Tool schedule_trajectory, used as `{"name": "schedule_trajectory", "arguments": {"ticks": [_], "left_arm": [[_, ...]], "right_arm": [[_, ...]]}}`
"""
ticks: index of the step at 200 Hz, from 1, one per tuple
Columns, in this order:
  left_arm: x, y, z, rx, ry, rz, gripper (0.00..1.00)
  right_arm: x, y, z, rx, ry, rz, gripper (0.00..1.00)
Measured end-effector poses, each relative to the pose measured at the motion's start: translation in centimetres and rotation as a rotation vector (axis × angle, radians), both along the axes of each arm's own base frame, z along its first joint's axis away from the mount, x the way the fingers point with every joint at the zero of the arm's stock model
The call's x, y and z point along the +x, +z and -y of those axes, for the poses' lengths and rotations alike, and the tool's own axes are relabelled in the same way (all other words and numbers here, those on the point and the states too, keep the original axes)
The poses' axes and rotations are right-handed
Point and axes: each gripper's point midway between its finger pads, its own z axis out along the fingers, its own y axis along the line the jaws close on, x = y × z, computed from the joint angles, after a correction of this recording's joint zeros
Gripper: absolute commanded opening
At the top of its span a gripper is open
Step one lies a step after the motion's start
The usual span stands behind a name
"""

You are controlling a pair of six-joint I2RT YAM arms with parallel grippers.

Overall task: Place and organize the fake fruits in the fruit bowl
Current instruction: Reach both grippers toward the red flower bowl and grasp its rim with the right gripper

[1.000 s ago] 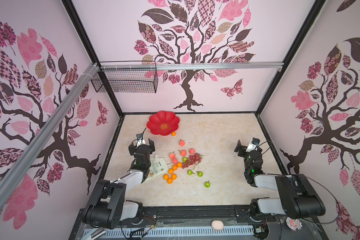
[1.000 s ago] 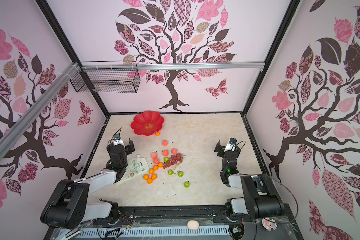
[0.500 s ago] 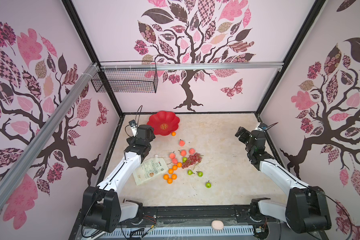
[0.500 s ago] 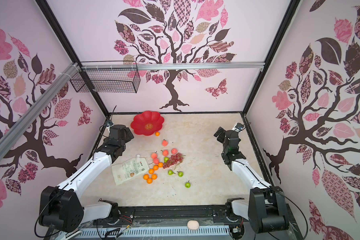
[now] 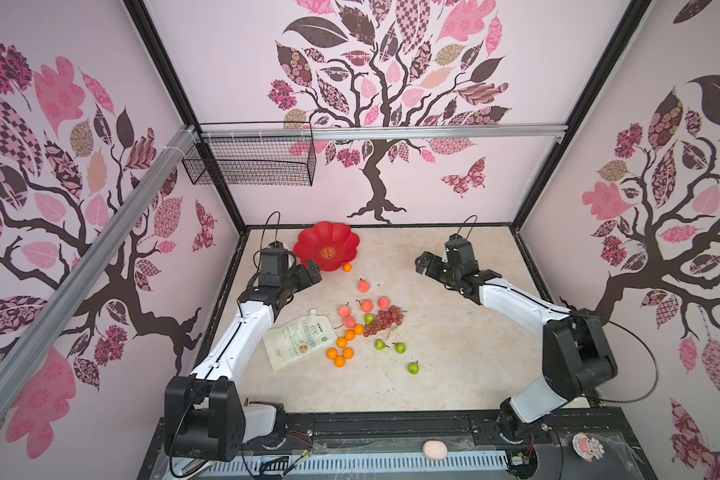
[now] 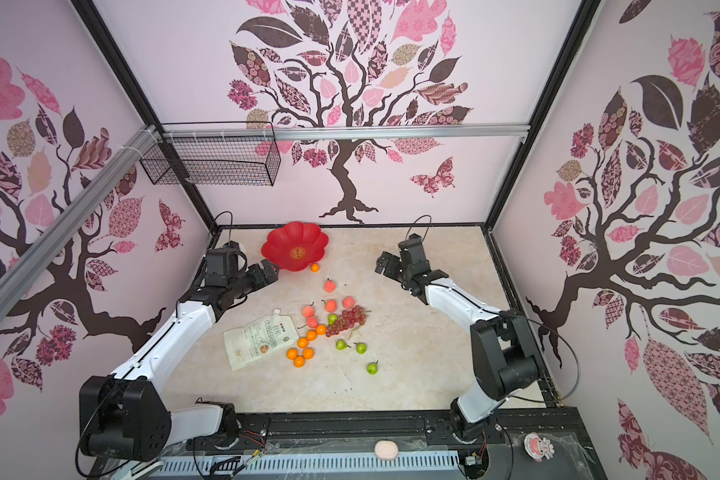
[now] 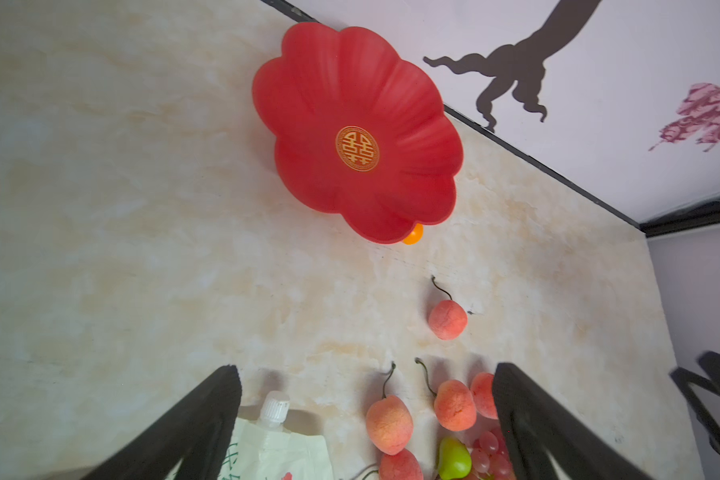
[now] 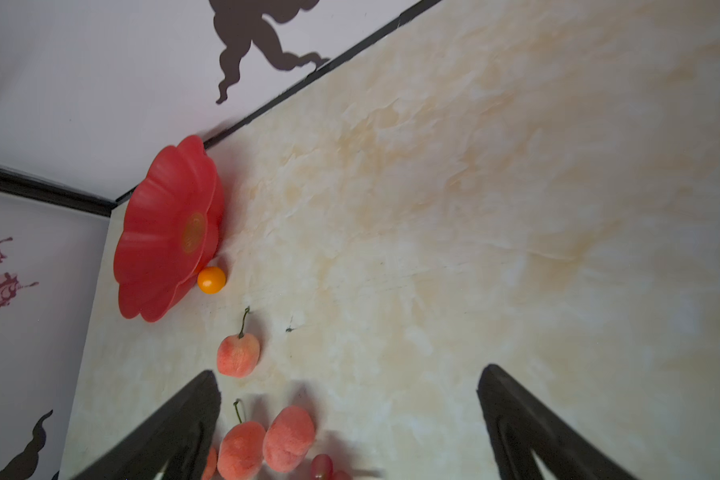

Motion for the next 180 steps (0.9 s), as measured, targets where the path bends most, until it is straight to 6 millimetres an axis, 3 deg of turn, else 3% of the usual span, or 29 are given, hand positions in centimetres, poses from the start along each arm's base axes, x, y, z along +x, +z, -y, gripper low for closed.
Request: {"name": "schedule_trajectory", "arguments": {"ticks": [22, 52, 96, 135, 180], "left_arm": [[0.6, -0.1, 0.8, -0.021, -0.034, -0.010, 0.99], [2.9, 1.0, 1.1, -0.007, -0.049, -0.002, 0.99], [3.7, 1.5, 1.4, 0.002, -0.080, 0.019, 0.98], [3.7, 0.8, 1.8, -0.001, -0.113, 0.002, 0.98], [3.6, 0.6, 2.1, -0.014, -0.133, -0.005, 0.98]], "right_arm": [[0.7, -1.2, -4.1, 0.044, 0.083, -0.054, 0.98], [2.4, -1.9, -9.3, 0.115, 0.169, -0.096, 0.93], [6.2, -1.5, -14.9, 0.211, 0.213, -0.113, 0.84], [9.8, -1.8, -17.7, 0.256, 0.202, -0.124, 0.76], [12.7, -4.8, -19.5, 0.287, 0.166, -0.172, 0.72]]}}
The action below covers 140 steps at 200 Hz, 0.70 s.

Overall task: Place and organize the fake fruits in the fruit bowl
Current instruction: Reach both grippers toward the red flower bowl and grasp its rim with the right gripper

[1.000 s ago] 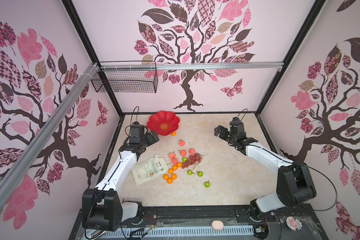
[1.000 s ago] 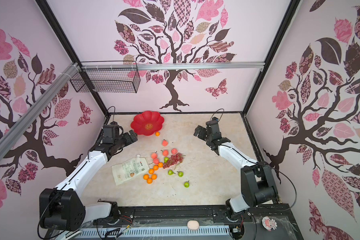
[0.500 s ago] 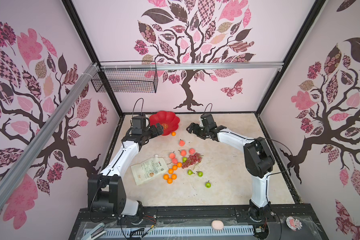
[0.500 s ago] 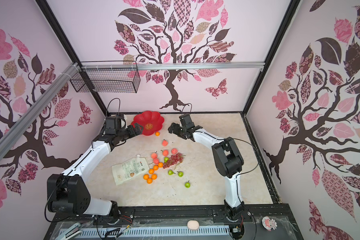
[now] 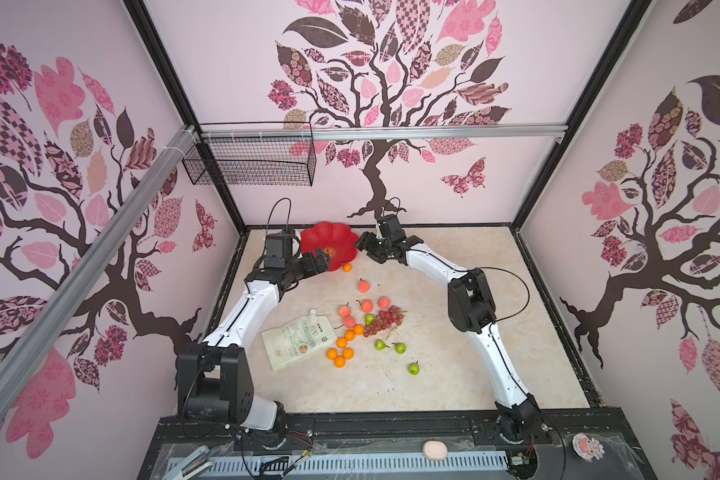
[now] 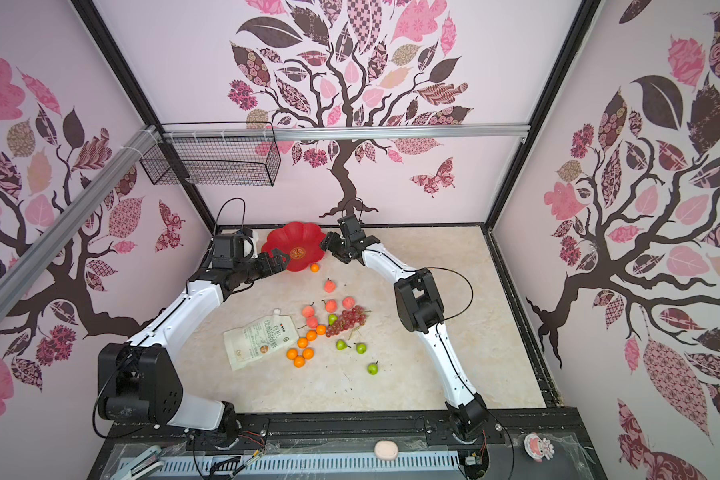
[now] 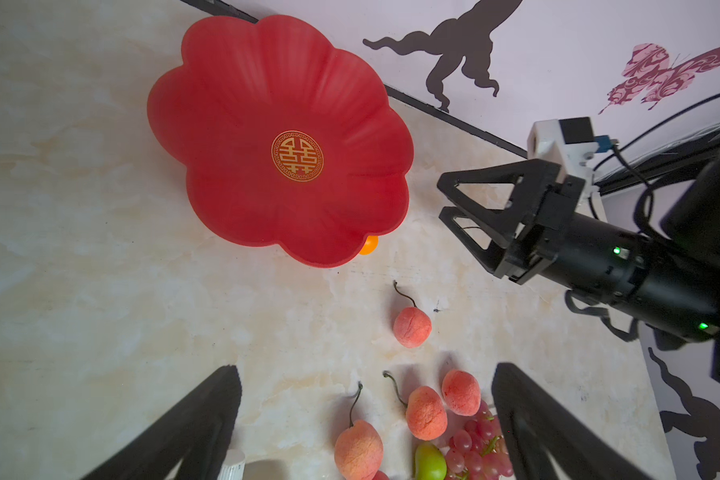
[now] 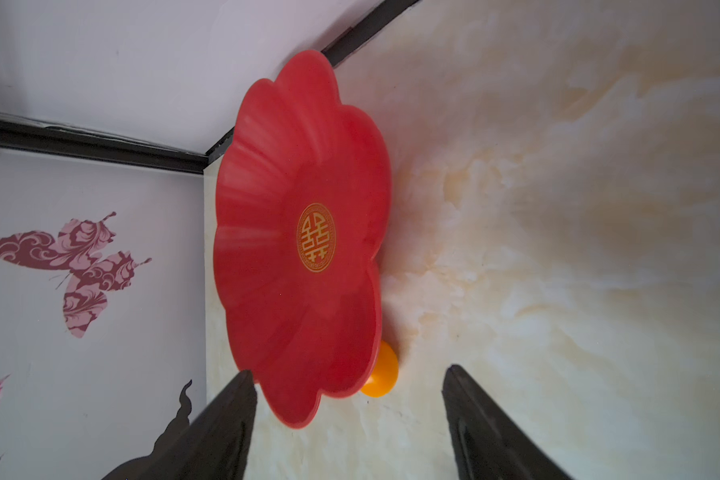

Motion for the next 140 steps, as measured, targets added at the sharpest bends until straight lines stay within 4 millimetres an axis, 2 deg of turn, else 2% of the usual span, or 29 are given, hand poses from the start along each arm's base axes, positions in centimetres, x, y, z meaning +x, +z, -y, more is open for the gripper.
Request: {"name": "schedule_trajectory", "arguments": {"ticks": [41, 74, 140], "left_arm": [[0.0, 0.0, 0.2, -0.008, -0.009, -0.002, 0.98], [-0.1, 0.0, 0.4, -0.017, -0.020, -0.003, 0.98], [-0.1, 0.1, 0.6, -0.024, -0.026, 0.002, 0.98]], "right_arm": [[1.5, -2.3, -1.1, 0.045, -0.030, -0.041, 0.68], [1.6, -3.0, -1.7, 0.091, -0.044, -0.067, 0.66], [2.1, -4.4, -2.8, 0.152, -0.054, -0.091, 0.50]]}}
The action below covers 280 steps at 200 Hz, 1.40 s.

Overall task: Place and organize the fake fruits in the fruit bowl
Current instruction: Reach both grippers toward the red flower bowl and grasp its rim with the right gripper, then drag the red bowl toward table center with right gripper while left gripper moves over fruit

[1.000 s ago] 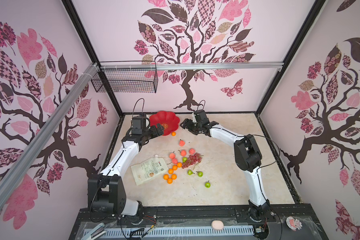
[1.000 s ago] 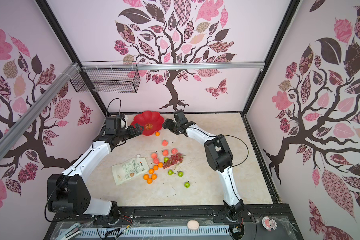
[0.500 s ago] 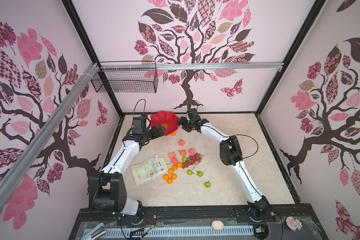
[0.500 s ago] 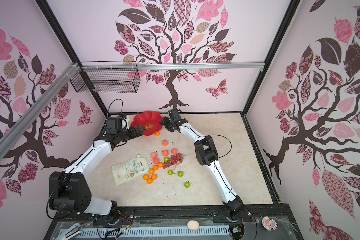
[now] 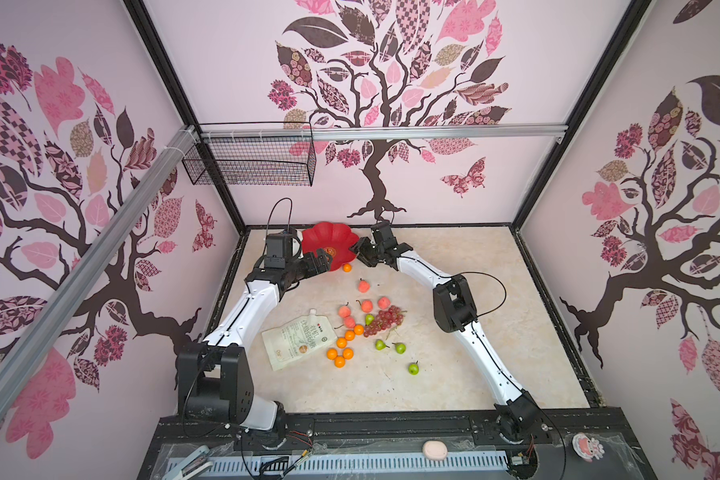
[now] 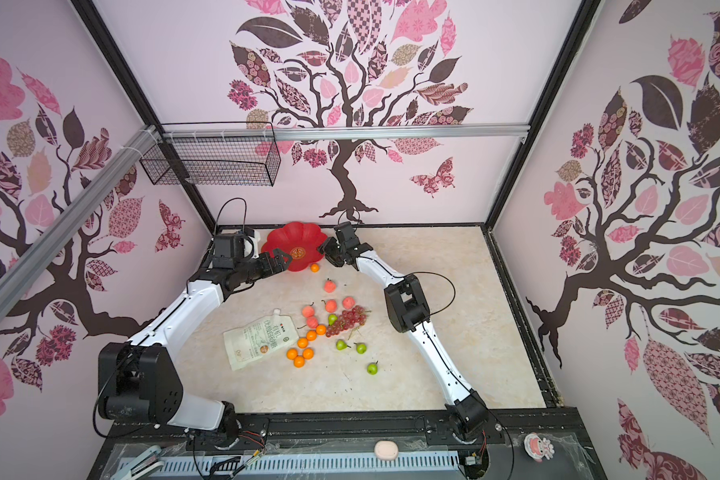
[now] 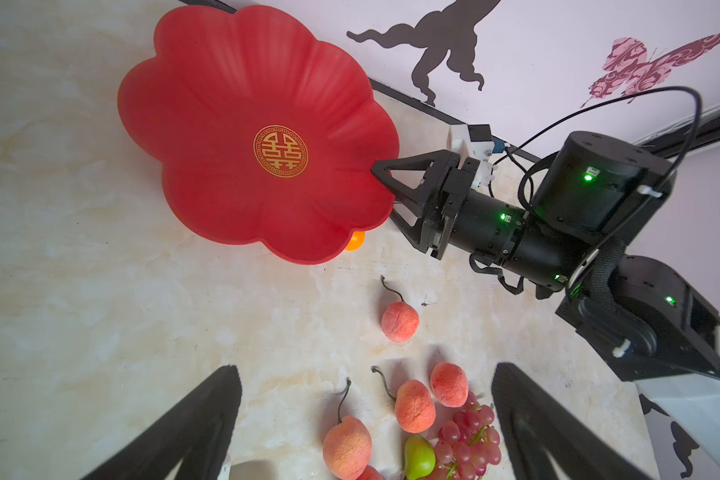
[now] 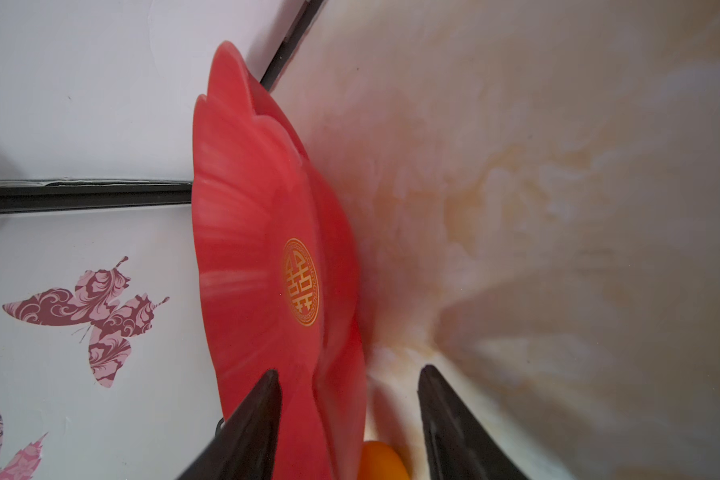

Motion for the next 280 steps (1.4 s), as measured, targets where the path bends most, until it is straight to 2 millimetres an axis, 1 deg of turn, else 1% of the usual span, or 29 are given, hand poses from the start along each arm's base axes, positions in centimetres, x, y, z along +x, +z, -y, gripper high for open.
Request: {"name": "schedule_trajectory", "arguments": {"ticks": [16, 49, 64, 91, 170, 200, 225, 239, 253, 267, 280], "left_arm": [[0.0, 0.0, 0.0, 0.000, 0.000, 0.000, 0.98], [0.1, -0.2, 0.0, -0.001, 0.000, -0.005, 0.98], [0.1, -0.5, 0.0, -0.001, 0.002, -0.012, 0.97], [0.1, -0.6, 0.0, -0.002, 0.002, -0.016, 0.97], [0.2, -0.6, -0.1, -0.007, 0.014, -0.018, 0.97], [0.2, -0.3, -0.2, -0.005, 0.023, -0.010, 0.96], [0.0, 0.9, -0.6, 0.001, 0.036, 0.020, 0.96], [-0.3, 2.3, -0.8, 0.004, 0.035, 0.073, 0.97], [-1.0, 3.8, -1.0, 0.006, 0.033, 0.134, 0.98], [-1.4, 5.4, -1.0, 0.002, 0.025, 0.188, 0.98], [-1.4, 6.4, -0.7, -0.006, 0.009, 0.228, 0.98]], "right_arm": [[-0.1, -0.2, -0.1, 0.007, -0.002, -0.012, 0.45], [0.0, 0.1, -0.3, 0.026, -0.003, -0.010, 0.35], [0.0, 0.1, -0.3, 0.030, -0.004, -0.012, 0.29], [0.1, 0.4, -0.4, 0.049, -0.007, -0.014, 0.21], [0.1, 0.6, -0.5, 0.064, -0.014, -0.025, 0.07], [0.3, 1.2, -0.5, 0.071, -0.017, -0.015, 0.01], [0.7, 1.7, -0.1, 0.076, -0.023, -0.005, 0.00], [0.8, 1.7, 0.1, 0.072, -0.023, -0.001, 0.00], [1.0, 1.7, 0.6, 0.060, -0.023, 0.003, 0.00], [1.0, 1.6, 1.8, 0.036, -0.027, -0.004, 0.00], [0.7, 2.0, 3.5, 0.002, -0.034, -0.013, 0.00]]}}
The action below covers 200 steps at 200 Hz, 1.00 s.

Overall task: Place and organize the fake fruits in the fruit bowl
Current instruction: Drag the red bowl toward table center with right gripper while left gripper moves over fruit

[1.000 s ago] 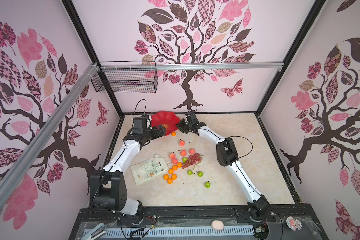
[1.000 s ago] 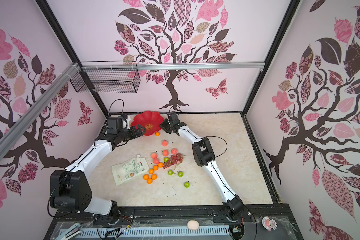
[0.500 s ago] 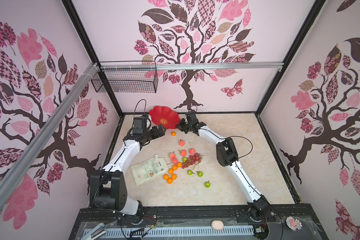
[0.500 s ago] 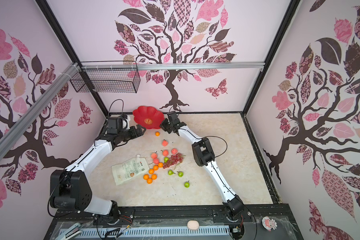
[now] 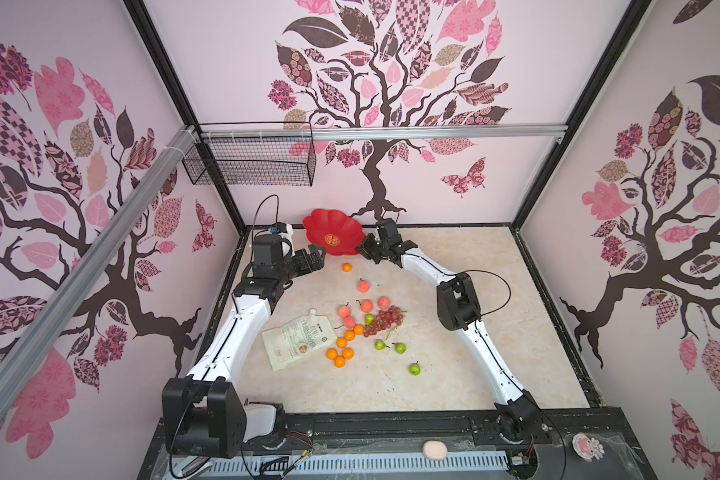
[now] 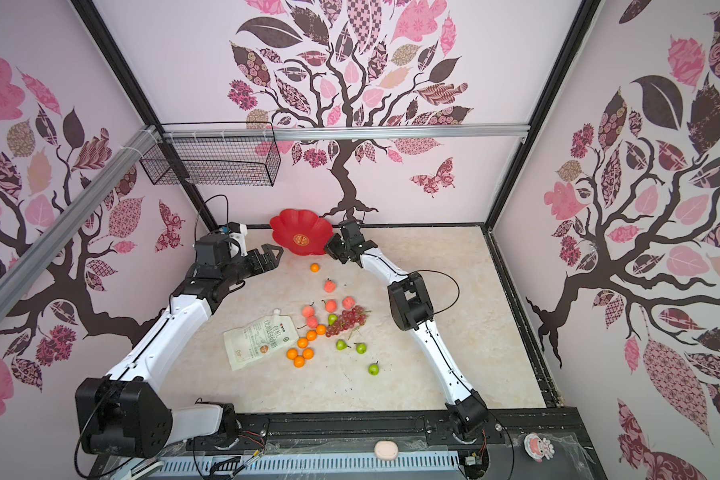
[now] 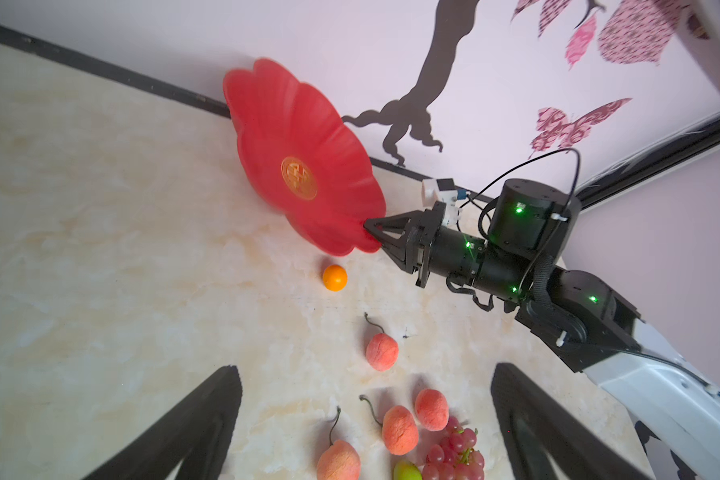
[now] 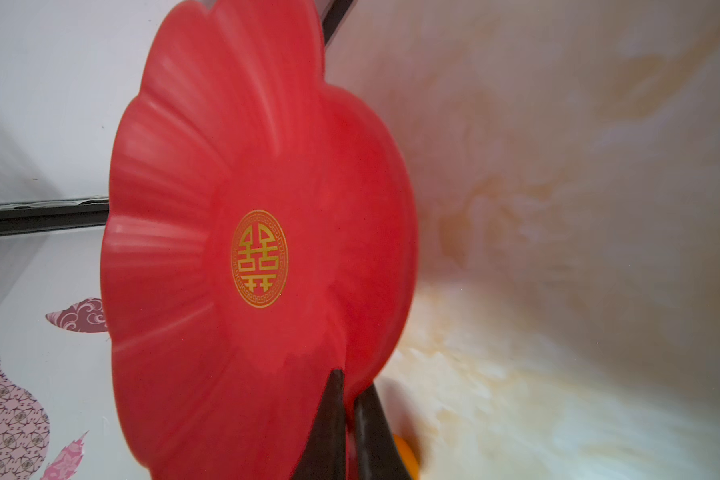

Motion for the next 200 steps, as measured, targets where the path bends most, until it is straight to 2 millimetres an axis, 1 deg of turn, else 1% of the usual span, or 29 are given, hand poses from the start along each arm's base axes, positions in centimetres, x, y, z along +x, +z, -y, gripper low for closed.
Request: {"name": "schedule_trajectory", "arguments": {"ticks": [8, 20, 28, 36, 46, 48, 50, 52, 56, 70, 78, 89, 103, 116, 142, 158, 176, 200], "left_arm": [[0.1, 0.2, 0.3, -0.004, -0.014, 0.011, 0.98], [0.2, 0.0, 0.7, -0.008, -0.037, 0.009, 0.98], [0.3, -0.4, 1.0, -0.012, -0.054, 0.002, 0.98], [0.3, -0.7, 1.4, -0.014, -0.070, -0.006, 0.98], [0.2, -1.0, 2.1, -0.016, -0.091, -0.015, 0.98], [0.2, -1.1, 2.3, -0.017, -0.098, -0.016, 0.98], [0.2, -1.2, 2.4, -0.015, -0.104, -0.018, 0.98], [0.1, -1.3, 2.6, -0.015, -0.109, -0.020, 0.98], [0.1, -1.3, 3.0, -0.014, -0.121, -0.021, 0.98], [-0.3, -1.9, 4.7, 0.003, -0.170, -0.029, 0.98], [-0.7, -2.3, 6.0, 0.015, -0.206, -0.037, 0.98], [-1.3, -3.0, 7.7, 0.031, -0.255, -0.052, 0.98], [-2.3, -3.9, 9.8, 0.051, -0.316, -0.073, 0.98], [-3.3, -4.6, 11.5, 0.074, -0.368, -0.088, 0.98], [-5.0, -5.7, 14.2, 0.126, -0.449, -0.105, 0.98], [-5.9, -6.3, 15.6, 0.170, -0.490, -0.110, 0.98], [-6.9, -6.9, 16.9, 0.206, -0.531, -0.118, 0.98], [-7.3, -7.6, 17.5, 0.231, -0.554, -0.131, 0.98]], "right_arm": [[-0.3, 0.6, 1.3, -0.023, -0.007, -0.001, 0.00], [-1.0, 1.7, 3.3, -0.051, -0.018, 0.004, 0.00], [-1.6, 2.9, 4.9, -0.065, -0.029, 0.013, 0.00], [-2.2, 4.6, 6.5, -0.073, -0.041, 0.035, 0.00], [-3.0, 6.3, 8.1, -0.078, -0.053, 0.063, 0.00], [-3.2, 6.4, 8.5, -0.079, -0.056, 0.064, 0.00], [-3.3, 7.2, 9.1, -0.080, -0.062, 0.078, 0.00], [-3.4, 7.4, 9.2, -0.080, -0.064, 0.081, 0.00], [-3.8, 8.3, 10.3, -0.082, -0.075, 0.097, 0.00], [-5.1, 10.2, 13.0, -0.103, -0.101, 0.139, 0.00], [-5.9, 10.9, 14.5, -0.120, -0.115, 0.156, 0.00], [-6.9, 11.4, 16.6, -0.155, -0.138, 0.174, 0.00], [-8.3, 11.2, 18.6, -0.208, -0.153, 0.186, 0.00], [-10.3, 10.3, 20.0, -0.269, -0.153, 0.180, 0.00], [-14.1, 8.1, 21.8, -0.366, -0.130, 0.146, 0.00], [-15.9, 6.9, 22.7, -0.408, -0.119, 0.127, 0.00], [-17.2, 5.9, 23.8, -0.441, -0.124, 0.112, 0.00], [-18.2, 4.4, 25.3, -0.464, -0.141, 0.078, 0.00]]}}
